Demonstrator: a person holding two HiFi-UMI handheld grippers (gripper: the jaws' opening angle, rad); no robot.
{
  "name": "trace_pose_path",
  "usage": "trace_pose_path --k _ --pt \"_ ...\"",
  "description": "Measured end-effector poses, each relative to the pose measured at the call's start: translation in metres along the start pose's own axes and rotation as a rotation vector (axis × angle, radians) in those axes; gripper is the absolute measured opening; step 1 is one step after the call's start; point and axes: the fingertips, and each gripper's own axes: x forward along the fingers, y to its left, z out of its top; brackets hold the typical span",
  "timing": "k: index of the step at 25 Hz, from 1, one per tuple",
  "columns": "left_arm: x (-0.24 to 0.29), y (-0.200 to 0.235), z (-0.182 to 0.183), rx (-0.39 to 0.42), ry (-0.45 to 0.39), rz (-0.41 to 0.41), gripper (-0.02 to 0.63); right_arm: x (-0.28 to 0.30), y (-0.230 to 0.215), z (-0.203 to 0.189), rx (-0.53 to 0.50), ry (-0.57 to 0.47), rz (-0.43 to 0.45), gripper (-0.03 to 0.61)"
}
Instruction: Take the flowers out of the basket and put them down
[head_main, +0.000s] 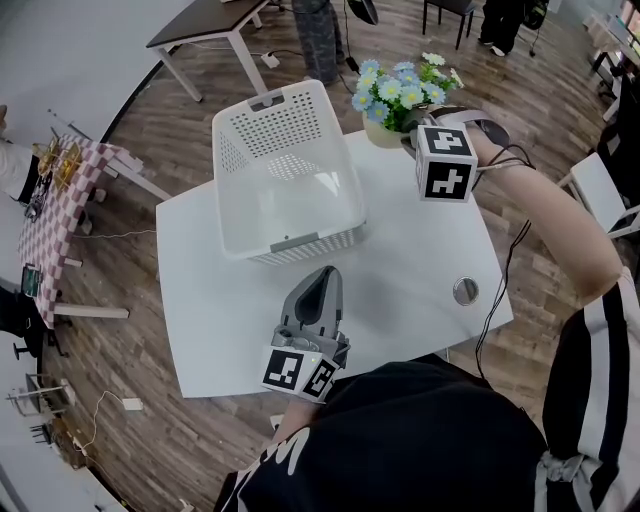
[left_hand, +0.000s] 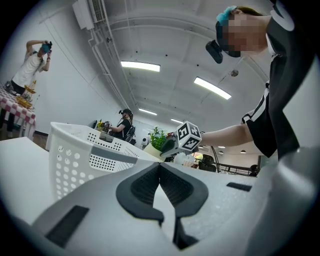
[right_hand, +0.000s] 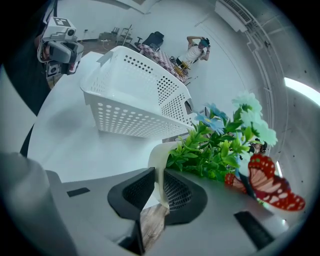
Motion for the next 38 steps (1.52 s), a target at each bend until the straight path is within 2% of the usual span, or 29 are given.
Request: trace_pose_path --k 38 --pt "-0.011 0.022 -0.02 -0.029 0.068 0.043 0.005 0.077 0.09 -0.003 -0.026 0.034 0.163 0.064"
